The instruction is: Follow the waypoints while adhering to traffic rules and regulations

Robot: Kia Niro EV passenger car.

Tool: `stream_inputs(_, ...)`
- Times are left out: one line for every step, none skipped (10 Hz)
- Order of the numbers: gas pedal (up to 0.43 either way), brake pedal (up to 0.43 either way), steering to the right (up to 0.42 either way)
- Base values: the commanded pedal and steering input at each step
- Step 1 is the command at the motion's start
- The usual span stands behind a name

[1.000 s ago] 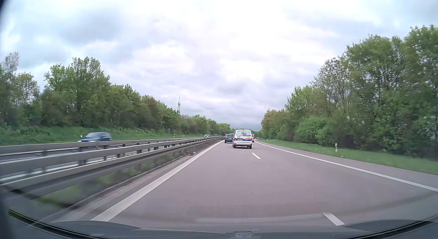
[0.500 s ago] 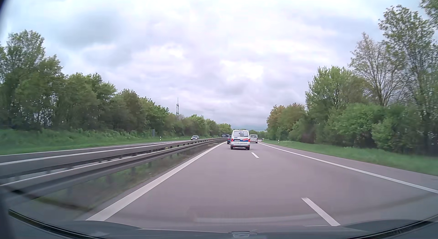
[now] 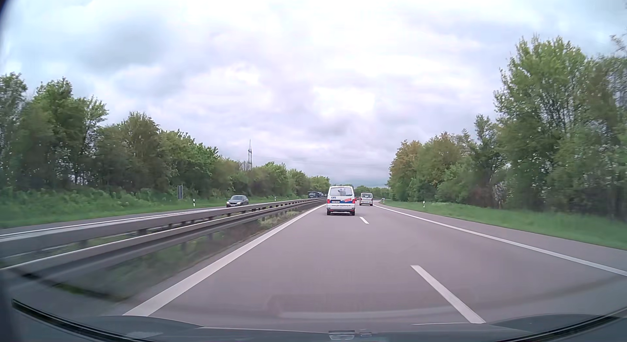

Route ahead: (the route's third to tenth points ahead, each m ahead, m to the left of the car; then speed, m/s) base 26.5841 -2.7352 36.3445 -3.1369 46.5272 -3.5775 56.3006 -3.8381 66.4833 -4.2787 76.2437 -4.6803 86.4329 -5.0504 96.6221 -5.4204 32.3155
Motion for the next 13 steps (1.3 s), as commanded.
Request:
stream_inputs(0.079, 0.012, 0.001)
stream_inputs(0.079, 0.006, 0.002)
stream_inputs(0.079, 0.012, 0.003)
stream_inputs(0.098, 0.012, 0.004)
stream_inputs(0.130, 0.012, 0.004)
stream_inputs(0.157, 0.006, 0.004)
stream_inputs(0.189, 0.012, 0.004)
stream_inputs(0.209, 0.012, 0.005)
stream_inputs(0.228, 0.012, 0.006)
stream_inputs(0.240, 0.012, 0.006)
stream_inputs(0.240, 0.012, 0.006)
stream_inputs(0.260, 0.012, 0.006)
stream_inputs(0.280, 0.012, 0.007)
